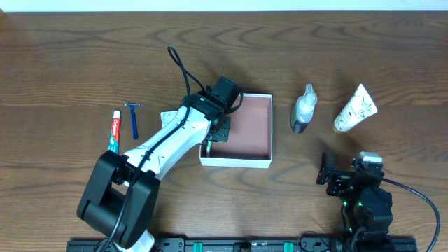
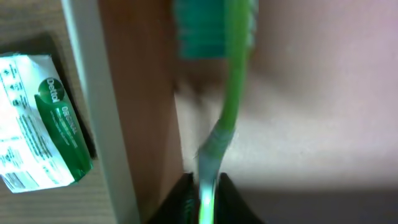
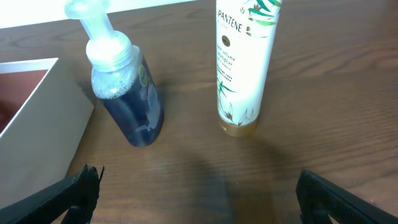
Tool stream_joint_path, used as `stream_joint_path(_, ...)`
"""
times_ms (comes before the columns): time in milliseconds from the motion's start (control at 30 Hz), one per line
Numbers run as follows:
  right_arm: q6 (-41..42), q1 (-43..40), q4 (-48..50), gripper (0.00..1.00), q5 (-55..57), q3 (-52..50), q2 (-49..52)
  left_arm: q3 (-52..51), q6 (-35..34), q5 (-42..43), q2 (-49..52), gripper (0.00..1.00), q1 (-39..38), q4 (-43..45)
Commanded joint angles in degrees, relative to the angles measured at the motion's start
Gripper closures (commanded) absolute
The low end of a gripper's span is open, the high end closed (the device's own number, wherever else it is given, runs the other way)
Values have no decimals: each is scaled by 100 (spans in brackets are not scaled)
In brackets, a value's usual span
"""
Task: Pack container
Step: 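Lower the toothbrush into the box and open the left gripper, then move left gripper to the Colgate toothpaste tube and grasp it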
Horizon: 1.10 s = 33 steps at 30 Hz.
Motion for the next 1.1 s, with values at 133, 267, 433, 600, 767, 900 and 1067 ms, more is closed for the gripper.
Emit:
stream_joint_path(133,42,-57,2,1,-2,-15,-35,63,33,-116,33,67,-11,-20)
stream_joint_path(267,42,-57,2,1,0,-15,-35,164,33,-114,33,67,-11,-24)
stream_joint_path(433,42,-57,0,1,-2,-15,-35,282,31,197,24,67,-22,-55)
stream_joint_path(600,42,-57,2,1,-2,-15,-35,286,31,546,28,75,-59,28)
stream_joint_path(767,42,-57,0,1,-2,-15,-35,426,313,509,-190,94,-42,-22)
stream_joint_path(900,42,-57,0,1,-2,-15,-35,984,511,197,-726,94,-39,-369)
stream_joint_path(1067,42,-57,0,1,-2,-15,-35,1432,632,-734,-1453,78,219,-798)
